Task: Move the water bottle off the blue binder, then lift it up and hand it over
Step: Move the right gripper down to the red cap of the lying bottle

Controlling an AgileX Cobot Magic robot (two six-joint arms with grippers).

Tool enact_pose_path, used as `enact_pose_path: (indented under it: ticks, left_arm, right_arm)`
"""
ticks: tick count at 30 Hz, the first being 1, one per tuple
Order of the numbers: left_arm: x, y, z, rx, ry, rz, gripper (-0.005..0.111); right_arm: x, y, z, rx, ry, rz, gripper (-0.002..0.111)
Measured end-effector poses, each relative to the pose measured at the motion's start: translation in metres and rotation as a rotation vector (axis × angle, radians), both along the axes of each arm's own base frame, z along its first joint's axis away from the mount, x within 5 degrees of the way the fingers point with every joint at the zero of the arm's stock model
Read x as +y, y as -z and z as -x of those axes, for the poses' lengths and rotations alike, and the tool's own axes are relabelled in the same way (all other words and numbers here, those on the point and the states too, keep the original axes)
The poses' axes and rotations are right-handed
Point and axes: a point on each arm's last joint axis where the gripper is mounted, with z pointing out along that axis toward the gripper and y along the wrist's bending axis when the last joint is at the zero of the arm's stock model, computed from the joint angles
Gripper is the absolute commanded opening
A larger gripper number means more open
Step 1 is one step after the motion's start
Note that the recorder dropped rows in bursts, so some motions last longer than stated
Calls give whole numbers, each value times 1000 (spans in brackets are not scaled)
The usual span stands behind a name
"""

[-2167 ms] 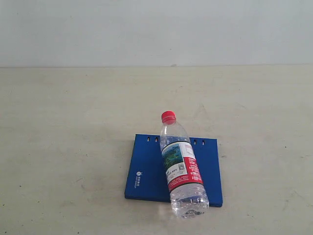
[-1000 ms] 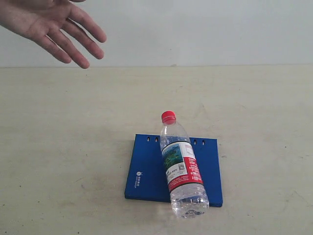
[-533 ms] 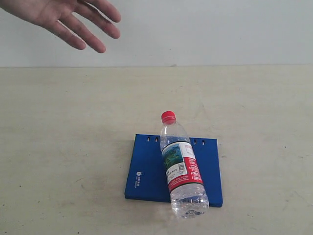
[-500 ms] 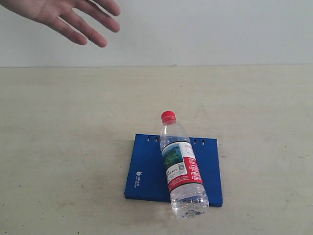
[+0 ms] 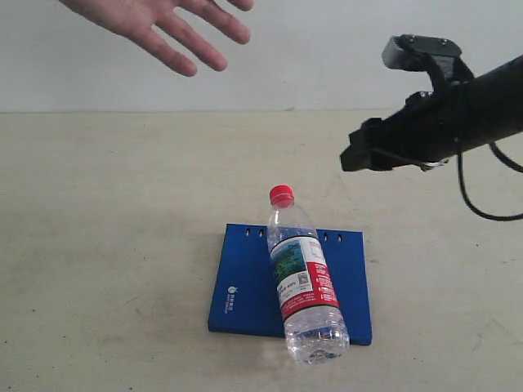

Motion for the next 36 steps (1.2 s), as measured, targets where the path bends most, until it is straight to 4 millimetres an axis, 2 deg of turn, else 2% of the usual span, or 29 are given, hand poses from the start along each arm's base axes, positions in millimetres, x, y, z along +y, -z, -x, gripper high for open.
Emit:
enact_pose_path:
  ticks: [4,8,11,15,18,20,23,25,28,36]
  left_arm:
    - [0,0,0,0,0,0,5]
    - [0,0,0,0,0,0,5]
    - [0,0,0,0,0,0,5]
    - [0,0,0,0,0,0,5]
    - [0,0,0,0,0,0,5]
    - [0,0,0,0,0,0,5]
    - [0,0,0,0,0,0,5]
    - [0,0,0,0,0,0,5]
    - [0,0,0,0,0,0,5]
    - [0,0,0,0,0,0,5]
  right_arm:
    - [21,15,-27,36,35,-74,75]
    - [48,32,-43,101,-39,-108,75]
    - [68,43,-49,145,-85,-129,75]
    - [82,55,-55,210,-94,-161,75]
    - [88,67,-55,260,-108,-166,75]
    - [89,72,-54,278,-107,-166,70]
    - [89,74,-54,289,-99,-169,55]
    - [90,73,-55,294,-97,-174,41]
    - [90,73,-53,312,-102,-182,29]
    - [91,73,-51,340,-105,-191,30]
